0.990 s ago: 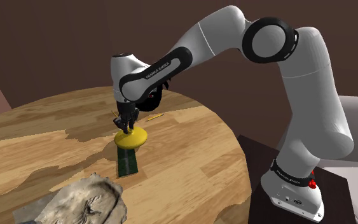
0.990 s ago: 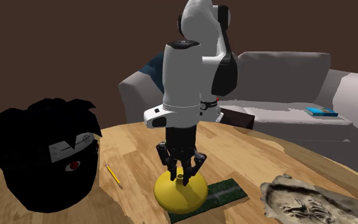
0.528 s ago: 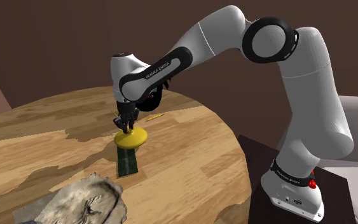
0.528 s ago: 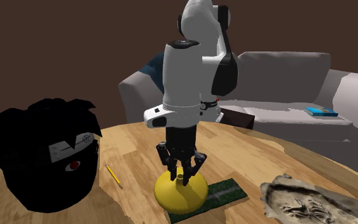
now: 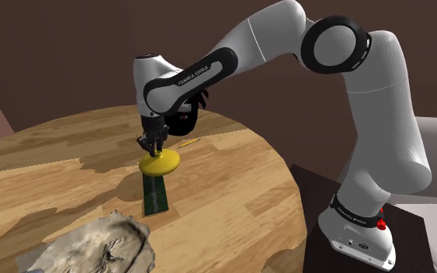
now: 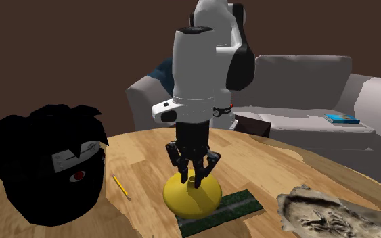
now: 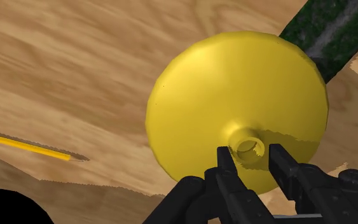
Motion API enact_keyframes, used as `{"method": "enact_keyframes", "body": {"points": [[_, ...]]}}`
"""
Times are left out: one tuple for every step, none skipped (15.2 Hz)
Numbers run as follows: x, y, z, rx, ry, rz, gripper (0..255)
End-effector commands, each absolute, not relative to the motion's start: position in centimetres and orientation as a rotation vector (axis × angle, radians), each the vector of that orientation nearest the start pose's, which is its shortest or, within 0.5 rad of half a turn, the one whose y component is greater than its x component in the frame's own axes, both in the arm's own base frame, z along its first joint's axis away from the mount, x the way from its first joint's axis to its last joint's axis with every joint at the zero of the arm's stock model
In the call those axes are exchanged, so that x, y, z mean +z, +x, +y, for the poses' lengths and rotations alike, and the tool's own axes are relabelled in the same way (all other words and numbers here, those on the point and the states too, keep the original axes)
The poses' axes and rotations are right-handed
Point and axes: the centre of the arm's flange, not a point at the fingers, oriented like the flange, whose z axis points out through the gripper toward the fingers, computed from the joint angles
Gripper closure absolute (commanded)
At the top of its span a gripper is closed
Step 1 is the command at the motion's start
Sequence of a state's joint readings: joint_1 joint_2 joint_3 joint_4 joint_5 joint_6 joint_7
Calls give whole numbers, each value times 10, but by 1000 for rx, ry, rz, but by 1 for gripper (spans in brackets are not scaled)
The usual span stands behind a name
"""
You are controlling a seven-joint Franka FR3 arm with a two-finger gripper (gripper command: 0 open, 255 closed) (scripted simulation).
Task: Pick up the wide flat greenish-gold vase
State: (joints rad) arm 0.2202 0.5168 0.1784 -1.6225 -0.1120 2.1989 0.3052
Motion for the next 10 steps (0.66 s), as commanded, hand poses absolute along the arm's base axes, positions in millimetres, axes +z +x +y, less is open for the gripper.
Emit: {"method": "enact_keyframes", "body": {"points": [[345, 643, 250, -104, -3115, -203, 255], [350, 643, 250, -104, -3115, -203, 255], [355, 643, 250, -104, -3115, -203, 255], [361, 643, 250, -104, -3115, -203, 255], [366, 643, 250, -104, -3115, -203, 255], [371, 643, 250, -104, -3115, -203, 255], [376, 643, 250, -104, -3115, -203, 255], [382, 643, 250, -104, -3115, -203, 255], [383, 643, 250, -104, -3115, -203, 255], [383, 643, 250, -104, -3115, -203, 255]]}}
